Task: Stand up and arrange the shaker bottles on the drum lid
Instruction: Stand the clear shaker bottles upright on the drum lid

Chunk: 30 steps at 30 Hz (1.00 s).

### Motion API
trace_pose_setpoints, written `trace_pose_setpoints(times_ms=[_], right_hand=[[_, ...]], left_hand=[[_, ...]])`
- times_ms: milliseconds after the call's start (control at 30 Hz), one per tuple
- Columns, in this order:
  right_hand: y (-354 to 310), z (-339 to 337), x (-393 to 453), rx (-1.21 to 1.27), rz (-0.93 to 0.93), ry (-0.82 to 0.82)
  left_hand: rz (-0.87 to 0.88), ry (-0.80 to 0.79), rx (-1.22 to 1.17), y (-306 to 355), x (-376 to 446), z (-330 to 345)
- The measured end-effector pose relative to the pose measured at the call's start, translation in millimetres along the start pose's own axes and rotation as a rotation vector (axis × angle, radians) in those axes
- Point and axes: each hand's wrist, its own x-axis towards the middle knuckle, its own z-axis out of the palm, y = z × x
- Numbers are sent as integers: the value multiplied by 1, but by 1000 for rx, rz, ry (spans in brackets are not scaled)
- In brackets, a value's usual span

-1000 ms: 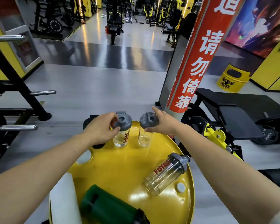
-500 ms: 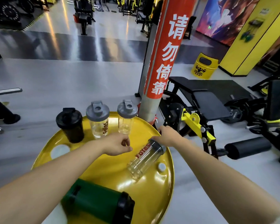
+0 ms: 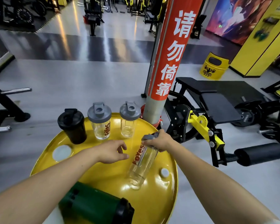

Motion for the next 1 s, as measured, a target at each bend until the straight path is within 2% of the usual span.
trace_pose_setpoints(times_ms=[100, 200, 367, 500, 667, 767, 900, 1000], right_hand=[[-14, -14, -14, 70, -276, 20], [-26, -28, -37, 83, -501, -45], [-38, -26, -54, 95, -644, -140], [-42, -20, -53, -135, -657, -58], [-58, -10, -59, -121, -581, -31], [-63, -4, -59, -186, -560, 47], [-58, 6, -58, -234, -438, 243], [-54, -1, -59, -227, -390, 199]], left_hand=[[16, 90, -143, 5, -2, -9], [97, 130, -310, 18, -3, -20], [171, 193, -510, 22, 1, -20], [129, 374, -448, 13, 4, -7], [101, 593, -290, 19, 4, 11], [61, 596, -270, 17, 6, 18], [17, 559, -342, 11, 5, 16], [15, 462, -420, 2, 4, 10]])
